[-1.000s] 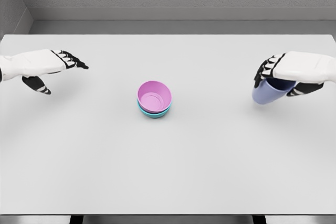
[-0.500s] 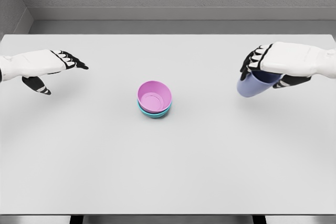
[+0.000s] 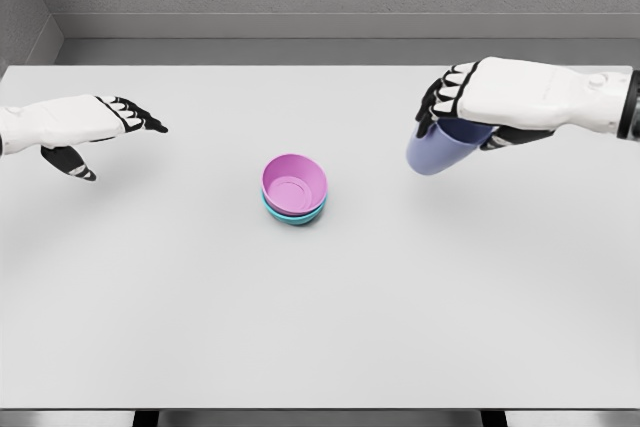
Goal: Stacking bowl and cup with both arms
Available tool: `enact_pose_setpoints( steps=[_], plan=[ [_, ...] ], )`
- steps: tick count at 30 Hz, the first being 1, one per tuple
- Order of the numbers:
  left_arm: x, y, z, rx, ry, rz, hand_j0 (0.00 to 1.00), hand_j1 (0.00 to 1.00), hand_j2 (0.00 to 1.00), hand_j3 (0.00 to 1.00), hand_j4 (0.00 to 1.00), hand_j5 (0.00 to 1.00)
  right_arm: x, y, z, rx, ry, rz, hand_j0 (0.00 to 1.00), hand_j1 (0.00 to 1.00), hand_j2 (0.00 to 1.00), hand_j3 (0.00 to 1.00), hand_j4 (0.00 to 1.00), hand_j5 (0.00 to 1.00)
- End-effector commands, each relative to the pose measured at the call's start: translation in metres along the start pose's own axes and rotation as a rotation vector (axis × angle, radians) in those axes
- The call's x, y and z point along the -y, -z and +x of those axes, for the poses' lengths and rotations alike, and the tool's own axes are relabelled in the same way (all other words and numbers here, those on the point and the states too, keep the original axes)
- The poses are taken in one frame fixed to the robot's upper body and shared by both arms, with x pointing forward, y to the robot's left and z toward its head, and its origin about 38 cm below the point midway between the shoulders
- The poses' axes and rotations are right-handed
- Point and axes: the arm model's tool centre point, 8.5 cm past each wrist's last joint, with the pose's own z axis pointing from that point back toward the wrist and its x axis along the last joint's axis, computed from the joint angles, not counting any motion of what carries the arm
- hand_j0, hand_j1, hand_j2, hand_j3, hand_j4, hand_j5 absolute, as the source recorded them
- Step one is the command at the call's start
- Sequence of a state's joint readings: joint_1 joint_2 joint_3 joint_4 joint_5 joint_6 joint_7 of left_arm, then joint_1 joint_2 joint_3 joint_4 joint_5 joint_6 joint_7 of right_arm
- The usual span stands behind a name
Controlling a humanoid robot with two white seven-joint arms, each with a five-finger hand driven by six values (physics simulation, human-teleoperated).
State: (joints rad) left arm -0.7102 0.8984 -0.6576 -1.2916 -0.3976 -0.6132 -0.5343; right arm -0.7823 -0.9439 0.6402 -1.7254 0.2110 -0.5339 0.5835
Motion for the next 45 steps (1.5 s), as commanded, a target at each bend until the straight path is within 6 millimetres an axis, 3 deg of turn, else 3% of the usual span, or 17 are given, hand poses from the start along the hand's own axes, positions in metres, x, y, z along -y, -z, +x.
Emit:
enact_pose_setpoints(
  steps=[1, 17, 33, 45],
  plan=[
    [-0.001, -0.002, -0.001, -0.004, -0.003, 0.002, 1.00, 1.00, 1.00, 1.00, 1.00, 1.00, 0.000, 0.002, 0.001, 0.005, 0.006, -0.007, 0.66, 0.66, 0.66, 0.66, 0.66, 0.66],
    [-0.001, -0.003, -0.002, -0.006, -0.003, 0.002, 1.00, 1.00, 1.00, 1.00, 1.00, 1.00, 0.021, 0.030, 0.012, 0.058, -0.003, -0.078, 0.64, 0.64, 0.64, 0.64, 0.64, 0.64],
    [-0.002, -0.006, -0.004, -0.014, -0.003, 0.006, 1.00, 1.00, 1.00, 1.00, 1.00, 1.00, 0.025, 0.073, 0.039, 0.176, 0.009, -0.111, 0.64, 0.64, 0.64, 0.64, 0.64, 0.64],
    [-0.002, -0.007, -0.005, -0.018, -0.004, 0.004, 1.00, 1.00, 1.00, 1.00, 1.00, 1.00, 0.028, 0.103, 0.044, 0.166, 0.061, -0.100, 0.64, 0.64, 0.64, 0.64, 0.64, 0.64]
  ],
)
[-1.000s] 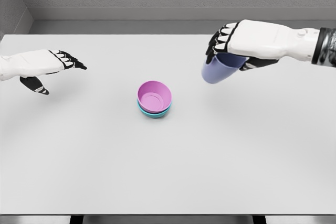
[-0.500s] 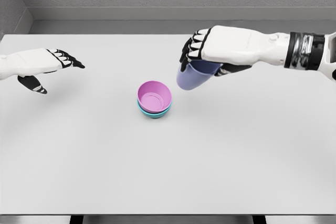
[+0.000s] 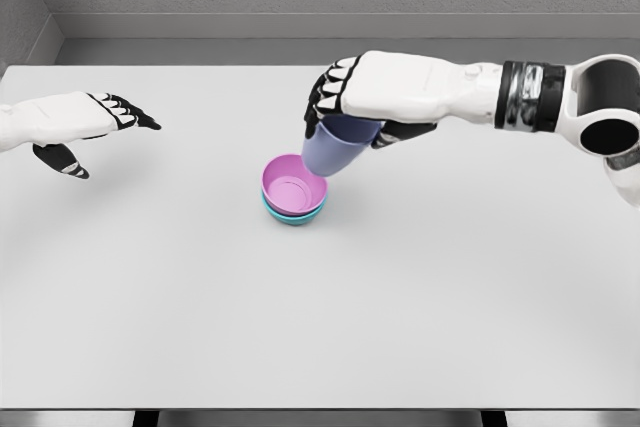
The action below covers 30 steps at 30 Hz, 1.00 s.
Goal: Stacking bowl and cup with both arms
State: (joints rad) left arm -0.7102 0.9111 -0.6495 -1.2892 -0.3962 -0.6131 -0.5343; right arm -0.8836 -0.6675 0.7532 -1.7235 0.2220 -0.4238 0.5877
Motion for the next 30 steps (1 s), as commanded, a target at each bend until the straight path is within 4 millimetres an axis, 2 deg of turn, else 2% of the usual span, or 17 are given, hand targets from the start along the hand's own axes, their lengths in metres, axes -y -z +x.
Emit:
enact_pose_setpoints(
  steps=[1, 16, 22, 30],
  plan=[
    [0.000, -0.001, -0.001, -0.002, -0.005, 0.003, 1.00, 1.00, 1.00, 1.00, 1.00, 1.00, -0.005, 0.007, -0.003, -0.004, 0.027, 0.005, 0.64, 0.64, 0.64, 0.64, 0.64, 0.64],
    [0.000, -0.001, -0.001, -0.004, -0.006, 0.004, 1.00, 1.00, 1.00, 1.00, 1.00, 1.00, -0.021, 0.042, -0.007, 0.031, 0.093, 0.022, 0.64, 0.64, 0.64, 0.64, 0.64, 0.64],
    [0.000, -0.001, -0.001, -0.004, -0.005, 0.003, 1.00, 1.00, 1.00, 1.00, 1.00, 1.00, -0.030, 0.039, -0.021, -0.009, 0.127, 0.037, 0.64, 0.64, 0.64, 0.64, 0.64, 0.64],
    [-0.001, -0.001, -0.001, -0.001, -0.005, 0.005, 1.00, 1.00, 1.00, 1.00, 1.00, 1.00, -0.040, 0.047, -0.024, -0.009, 0.153, 0.054, 0.64, 0.64, 0.64, 0.64, 0.64, 0.64]
  ],
)
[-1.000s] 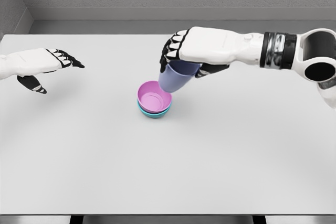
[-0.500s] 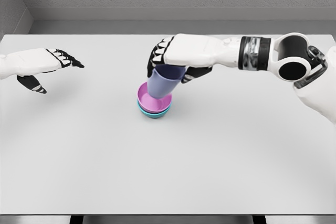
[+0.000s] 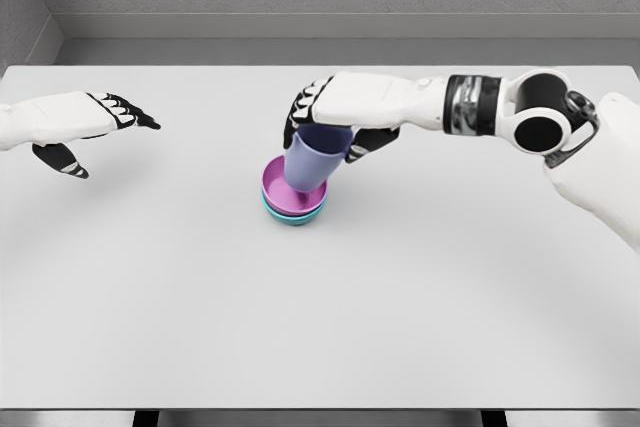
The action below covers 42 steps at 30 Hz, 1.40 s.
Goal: Stacking bowl and cup with both arms
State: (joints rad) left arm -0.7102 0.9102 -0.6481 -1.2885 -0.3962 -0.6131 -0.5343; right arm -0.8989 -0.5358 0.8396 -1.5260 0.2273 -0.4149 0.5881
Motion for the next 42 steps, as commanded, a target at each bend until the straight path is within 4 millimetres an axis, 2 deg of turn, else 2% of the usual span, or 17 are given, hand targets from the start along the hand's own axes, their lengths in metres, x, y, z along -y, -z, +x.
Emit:
enact_pose_setpoints(
  steps=[1, 10, 15, 16, 17, 18, 31, 32, 34, 36, 37, 38, 39, 40, 42],
  plan=[
    [0.000, -0.001, 0.000, -0.001, -0.004, 0.004, 1.00, 1.00, 1.00, 1.00, 1.00, 1.00, -0.003, 0.003, -0.002, -0.001, 0.012, 0.003, 0.65, 0.65, 0.65, 0.65, 0.65, 0.65],
    [-0.001, 0.000, 0.000, 0.000, -0.003, 0.004, 1.00, 1.00, 1.00, 1.00, 1.00, 1.00, -0.014, 0.018, -0.004, 0.005, 0.038, 0.028, 0.65, 0.65, 0.65, 0.65, 0.65, 0.65],
    [-0.001, -0.001, 0.000, 0.000, -0.002, 0.004, 1.00, 1.00, 1.00, 1.00, 1.00, 1.00, -0.018, 0.017, -0.011, -0.018, 0.049, 0.036, 0.65, 0.65, 0.65, 0.65, 0.65, 0.65],
    [-0.001, 0.000, 0.000, 0.001, -0.002, 0.005, 1.00, 1.00, 1.00, 1.00, 1.00, 1.00, -0.018, 0.017, -0.011, -0.018, 0.049, 0.035, 0.70, 0.70, 0.70, 0.70, 0.70, 0.70],
    [-0.001, -0.001, 0.000, 0.000, -0.002, 0.004, 1.00, 1.00, 1.00, 1.00, 1.00, 1.00, -0.018, 0.018, -0.010, -0.015, 0.050, 0.030, 0.93, 0.93, 0.93, 0.93, 0.93, 0.93],
    [-0.001, -0.001, 0.000, 0.000, -0.002, 0.004, 1.00, 1.00, 1.00, 1.00, 1.00, 1.00, -0.017, 0.022, -0.008, -0.006, 0.052, 0.025, 1.00, 1.00, 1.00, 1.00, 1.00, 1.00],
    [0.003, -0.003, 0.000, -0.004, -0.011, 0.005, 1.00, 1.00, 1.00, 1.00, 1.00, 1.00, -0.011, 0.019, -0.005, 0.002, 0.038, 0.012, 1.00, 1.00, 1.00, 1.00, 1.00, 1.00],
    [0.003, -0.003, 0.000, -0.004, -0.011, 0.005, 1.00, 1.00, 1.00, 1.00, 1.00, 1.00, -0.003, 0.010, -0.008, -0.005, 0.027, -0.008, 1.00, 1.00, 1.00, 1.00, 1.00, 1.00],
    [0.003, -0.003, -0.001, -0.005, -0.012, 0.004, 1.00, 1.00, 1.00, 1.00, 1.00, 1.00, 0.022, -0.018, 0.003, -0.010, -0.045, -0.062, 1.00, 1.00, 1.00, 1.00, 1.00, 1.00],
    [0.003, -0.003, 0.000, -0.003, -0.012, 0.004, 1.00, 1.00, 1.00, 1.00, 1.00, 1.00, 0.053, -0.061, 0.013, -0.046, -0.141, -0.128, 1.00, 1.00, 1.00, 1.00, 1.00, 1.00],
    [0.004, -0.003, -0.001, -0.004, -0.013, 0.003, 1.00, 1.00, 1.00, 1.00, 1.00, 1.00, 0.057, -0.091, 0.010, -0.096, -0.173, -0.124, 1.00, 1.00, 1.00, 1.00, 1.00, 1.00],
    [0.003, -0.003, 0.000, -0.003, -0.012, 0.004, 1.00, 1.00, 1.00, 1.00, 1.00, 1.00, 0.058, -0.111, 0.010, -0.131, -0.186, -0.135, 1.00, 1.00, 1.00, 1.00, 1.00, 1.00],
    [0.003, -0.003, 0.000, -0.003, -0.012, 0.004, 1.00, 1.00, 1.00, 1.00, 1.00, 1.00, 0.052, -0.139, 0.004, -0.181, -0.190, -0.139, 1.00, 1.00, 1.00, 1.00, 1.00, 1.00],
    [0.003, -0.003, 0.000, -0.003, -0.012, 0.004, 1.00, 1.00, 1.00, 1.00, 1.00, 1.00, 0.046, -0.159, 0.002, -0.190, -0.190, -0.146, 1.00, 1.00, 1.00, 1.00, 1.00, 1.00],
    [0.004, -0.002, 0.000, -0.003, -0.012, 0.002, 1.00, 1.00, 1.00, 1.00, 1.00, 1.00, 0.028, -0.184, 0.001, -0.196, -0.185, -0.110, 1.00, 1.00, 1.00, 1.00, 1.00, 1.00]
  ],
)
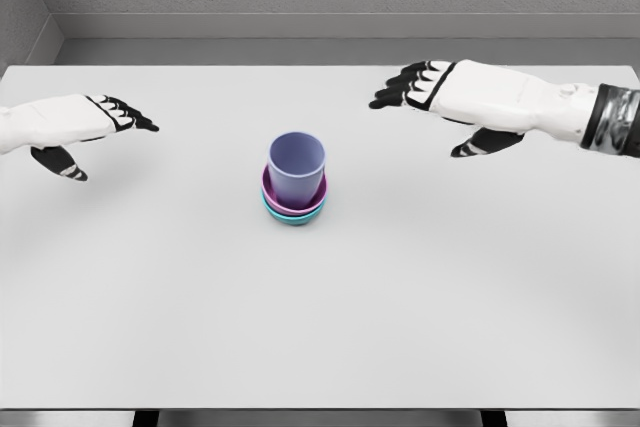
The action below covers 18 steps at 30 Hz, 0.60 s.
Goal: Stacking bowl and cup with both arms
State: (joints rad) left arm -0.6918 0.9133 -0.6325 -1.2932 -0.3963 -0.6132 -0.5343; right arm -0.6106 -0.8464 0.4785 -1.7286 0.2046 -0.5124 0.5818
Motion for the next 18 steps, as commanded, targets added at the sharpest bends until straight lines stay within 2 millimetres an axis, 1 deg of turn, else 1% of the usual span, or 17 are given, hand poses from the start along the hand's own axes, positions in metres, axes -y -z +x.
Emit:
enact_pose_setpoints(
  steps=[1, 2, 3, 4, 5, 6, 18],
  plan=[
    [0.000, 0.000, 0.000, -0.001, -0.005, 0.004, 1.00, 1.00, 1.00, 1.00, 1.00, 1.00, 0.033, -0.045, -0.003, -0.029, -0.108, -0.029, 1.00, 1.00, 1.00, 1.00, 1.00, 1.00],
    [0.000, 0.000, 0.000, -0.001, -0.005, 0.004, 1.00, 1.00, 1.00, 1.00, 1.00, 1.00, 0.027, -0.051, -0.004, -0.033, -0.102, -0.022, 1.00, 1.00, 1.00, 1.00, 1.00, 1.00],
    [0.000, 0.000, 0.000, 0.000, -0.005, 0.002, 1.00, 1.00, 1.00, 1.00, 1.00, 1.00, 0.020, -0.053, -0.004, -0.030, -0.091, -0.016, 1.00, 1.00, 1.00, 1.00, 1.00, 1.00],
    [-0.001, -0.001, 0.000, -0.001, -0.004, 0.005, 1.00, 1.00, 1.00, 1.00, 1.00, 1.00, 0.011, -0.049, -0.002, -0.018, -0.069, -0.005, 1.00, 1.00, 1.00, 1.00, 1.00, 1.00],
    [0.000, 0.000, 0.000, -0.001, -0.005, 0.004, 1.00, 1.00, 1.00, 1.00, 1.00, 1.00, -0.004, -0.046, -0.001, -0.011, -0.037, 0.011, 1.00, 1.00, 1.00, 1.00, 1.00, 1.00],
    [0.000, 0.000, 0.000, -0.001, -0.005, 0.004, 1.00, 1.00, 1.00, 1.00, 1.00, 1.00, -0.007, -0.046, 0.000, -0.010, -0.030, 0.014, 1.00, 1.00, 1.00, 1.00, 1.00, 1.00],
    [0.002, 0.003, 0.000, 0.003, -0.014, 0.002, 1.00, 1.00, 1.00, 1.00, 1.00, 1.00, -0.010, -0.047, 0.000, -0.012, -0.024, 0.021, 1.00, 1.00, 1.00, 1.00, 1.00, 1.00]
  ],
)
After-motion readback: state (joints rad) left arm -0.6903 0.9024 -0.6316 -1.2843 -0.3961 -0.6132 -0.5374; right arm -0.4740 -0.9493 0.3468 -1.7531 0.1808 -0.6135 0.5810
